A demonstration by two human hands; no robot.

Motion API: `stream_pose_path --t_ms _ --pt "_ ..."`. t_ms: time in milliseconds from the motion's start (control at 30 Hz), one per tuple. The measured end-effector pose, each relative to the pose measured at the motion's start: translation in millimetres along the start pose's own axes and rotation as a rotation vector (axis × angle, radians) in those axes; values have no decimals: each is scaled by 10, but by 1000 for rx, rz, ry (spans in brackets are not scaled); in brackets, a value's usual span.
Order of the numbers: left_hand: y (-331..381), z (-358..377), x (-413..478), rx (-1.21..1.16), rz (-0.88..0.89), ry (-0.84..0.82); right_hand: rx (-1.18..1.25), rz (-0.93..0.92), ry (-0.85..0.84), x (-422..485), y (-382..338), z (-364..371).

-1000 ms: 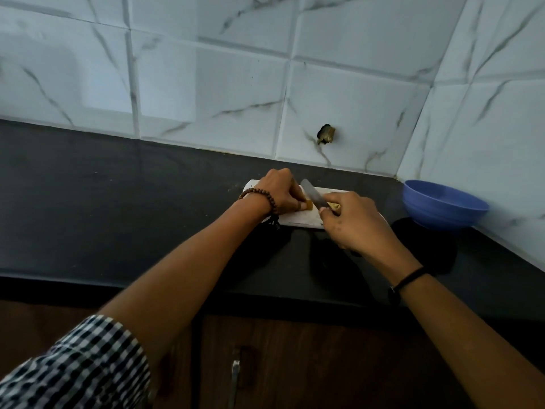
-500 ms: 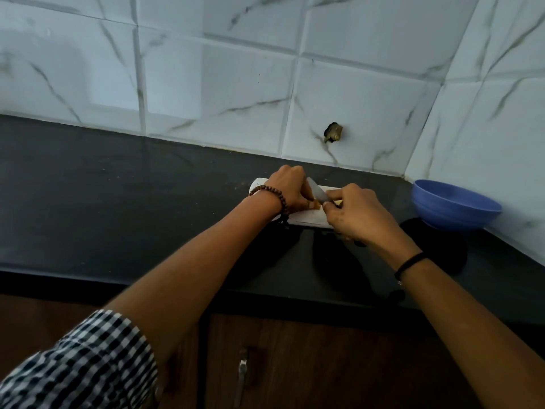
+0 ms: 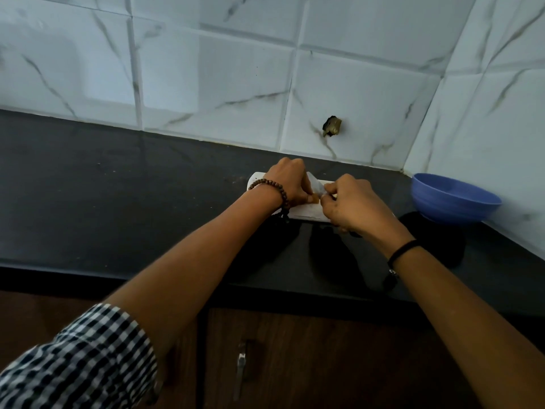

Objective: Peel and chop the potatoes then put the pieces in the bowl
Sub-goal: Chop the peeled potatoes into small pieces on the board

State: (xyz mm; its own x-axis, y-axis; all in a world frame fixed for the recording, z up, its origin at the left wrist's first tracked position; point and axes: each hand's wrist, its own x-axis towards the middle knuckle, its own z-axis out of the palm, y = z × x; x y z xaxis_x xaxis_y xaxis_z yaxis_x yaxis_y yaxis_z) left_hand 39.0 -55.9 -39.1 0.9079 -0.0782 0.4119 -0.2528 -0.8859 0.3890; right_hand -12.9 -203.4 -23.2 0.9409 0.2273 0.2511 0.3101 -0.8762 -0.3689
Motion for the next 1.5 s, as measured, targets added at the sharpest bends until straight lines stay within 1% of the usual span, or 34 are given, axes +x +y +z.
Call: stream_pose_path --t_ms 300,600,700,800,833,900,1000,1067,1333,1500 --pt "30 7 -23 -8 -26 9 -113 2 -13 -235 -80 45" --pt "26 -28 -85 -34 -6 5 -200 -15 -50 -513 -102 -136" --pt "14 -42 -109 -63 -4 13 -200 24 -114 -581 -60 -293" --pt "-5 -77 -117 -92 5 -29 -131 53 -176 -655 -41 -450" --pt "-11 -93 -119 -101 9 -51 -113 50 -159 -663 -32 -464" --pt "-22 -112 -122 -119 13 -85 -109 22 -72 -651 -27 -441" --pt "-23 -107 -122 -115 11 -79 -78 -26 33 -583 -71 -325" --pt "-23 -99 -120 -107 8 -68 -63 -38 72 -507 -101 -238" --pt "-38 -79 -81 -48 31 -33 -71 -23 32 -330 -151 -11" --pt "-27 -70 -61 -35 19 -33 -175 -20 8 -324 -250 -20"
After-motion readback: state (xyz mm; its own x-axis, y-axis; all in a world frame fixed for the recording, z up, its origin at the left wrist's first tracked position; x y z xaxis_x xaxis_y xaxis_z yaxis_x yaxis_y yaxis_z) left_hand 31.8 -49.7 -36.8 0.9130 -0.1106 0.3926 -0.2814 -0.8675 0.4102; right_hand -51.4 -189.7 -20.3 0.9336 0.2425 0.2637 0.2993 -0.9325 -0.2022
